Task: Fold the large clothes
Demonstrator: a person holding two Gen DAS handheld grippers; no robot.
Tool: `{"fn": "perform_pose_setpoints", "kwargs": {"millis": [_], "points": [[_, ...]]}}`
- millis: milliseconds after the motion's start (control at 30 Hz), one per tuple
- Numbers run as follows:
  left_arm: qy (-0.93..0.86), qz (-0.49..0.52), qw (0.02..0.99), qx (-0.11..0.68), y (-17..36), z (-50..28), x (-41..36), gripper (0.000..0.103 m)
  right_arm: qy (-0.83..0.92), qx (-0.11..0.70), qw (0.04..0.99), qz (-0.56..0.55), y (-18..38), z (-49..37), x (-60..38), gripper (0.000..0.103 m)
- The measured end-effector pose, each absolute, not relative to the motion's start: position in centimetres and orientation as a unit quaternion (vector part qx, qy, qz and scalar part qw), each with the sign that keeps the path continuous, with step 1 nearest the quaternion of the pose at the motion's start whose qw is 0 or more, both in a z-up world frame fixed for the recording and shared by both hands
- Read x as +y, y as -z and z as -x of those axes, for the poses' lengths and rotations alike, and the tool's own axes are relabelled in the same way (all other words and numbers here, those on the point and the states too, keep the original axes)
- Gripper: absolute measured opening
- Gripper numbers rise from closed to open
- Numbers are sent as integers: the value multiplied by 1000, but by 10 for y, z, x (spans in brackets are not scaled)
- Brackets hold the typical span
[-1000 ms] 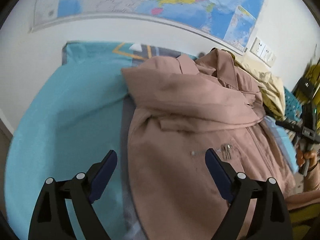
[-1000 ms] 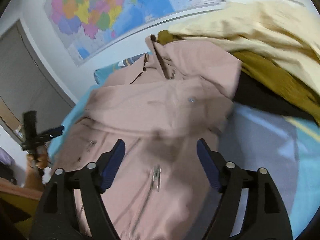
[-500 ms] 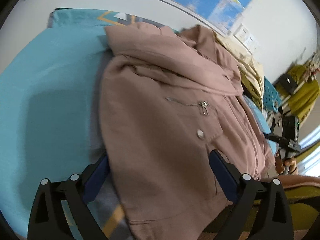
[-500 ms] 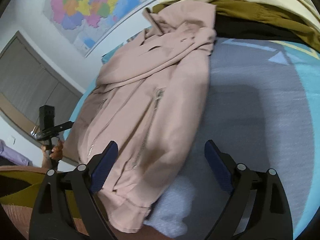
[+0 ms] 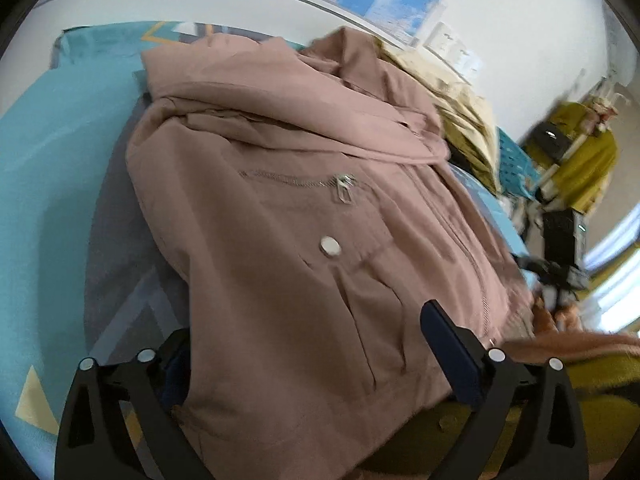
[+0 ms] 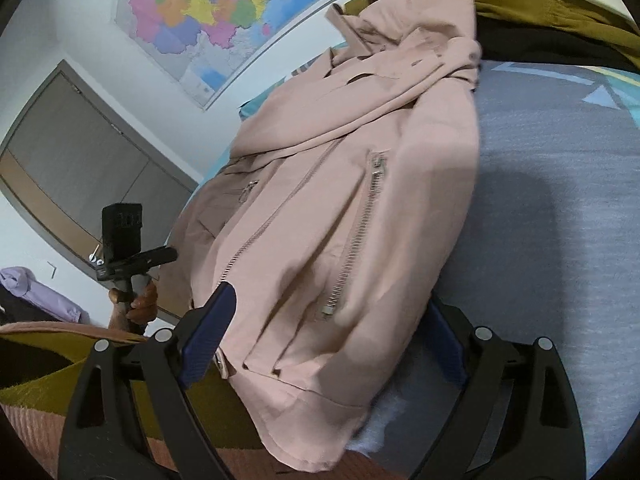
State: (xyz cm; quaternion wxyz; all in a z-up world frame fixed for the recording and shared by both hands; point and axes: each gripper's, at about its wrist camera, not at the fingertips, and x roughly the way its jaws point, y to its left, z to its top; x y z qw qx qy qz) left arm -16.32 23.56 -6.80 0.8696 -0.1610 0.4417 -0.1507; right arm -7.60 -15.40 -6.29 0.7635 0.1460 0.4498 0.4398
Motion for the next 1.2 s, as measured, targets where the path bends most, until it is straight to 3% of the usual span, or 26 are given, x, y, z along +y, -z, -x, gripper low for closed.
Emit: {"fn": "perform_pose_setpoints", "kwargs": {"millis": [33,67,100,133,167,233,467,567,667,733,767,800,833,933,1033,1067,1100,1133,1167,1200], "points": [[128,161,873,442,67,159,234,85,-445,457,755,-154,66,76,-151,65],[114,157,875,444,67,157,233,72,-451,464,745,-163,69,76,-148,49],[100,152,875,448,66,154,234,50,-449,471,740,-169,73,75,-145,36],[82,152,874,454,67,152,237,29,-447,475,737,-178,75,76,-148,29],[71,166,870,459,68,151,241,24,-448,480,725,-207,79,73,-153,15],[65,192,861,466,68,152,250,7,-455,467,716,-250,75,73,-165,10],[126,245,877,393,11,190,275,3,-540,354,716,-265,0,114,-182,6],[136,230,882,389,-1,202,275,4,-533,377,717,-246,3,115,-180,7],[129,219,865,433,24,194,270,5,-481,438,726,-224,36,105,-180,11],[123,215,852,461,43,188,269,17,-458,472,718,-227,60,100,-183,21],[113,215,848,471,53,186,271,20,-452,479,715,-233,66,98,-185,34],[110,218,846,474,58,185,274,30,-451,484,710,-241,74,97,-187,45],[110,221,844,477,62,186,276,50,-446,486,713,-235,76,97,-189,48],[131,213,842,477,64,188,274,70,-458,482,713,-223,75,98,-187,54],[149,173,846,482,64,187,258,81,-471,486,709,-197,74,102,-178,58],[154,163,847,483,65,186,254,81,-475,487,707,-193,75,103,-173,57],[161,158,847,482,65,188,252,68,-479,489,702,-194,77,103,-169,44],[169,156,846,481,65,190,246,33,-483,491,697,-201,78,103,-167,32],[157,142,853,478,64,189,240,18,-485,491,692,-210,79,102,-166,12],[144,134,858,475,63,189,238,13,-492,488,685,-226,79,102,-168,7]]}}
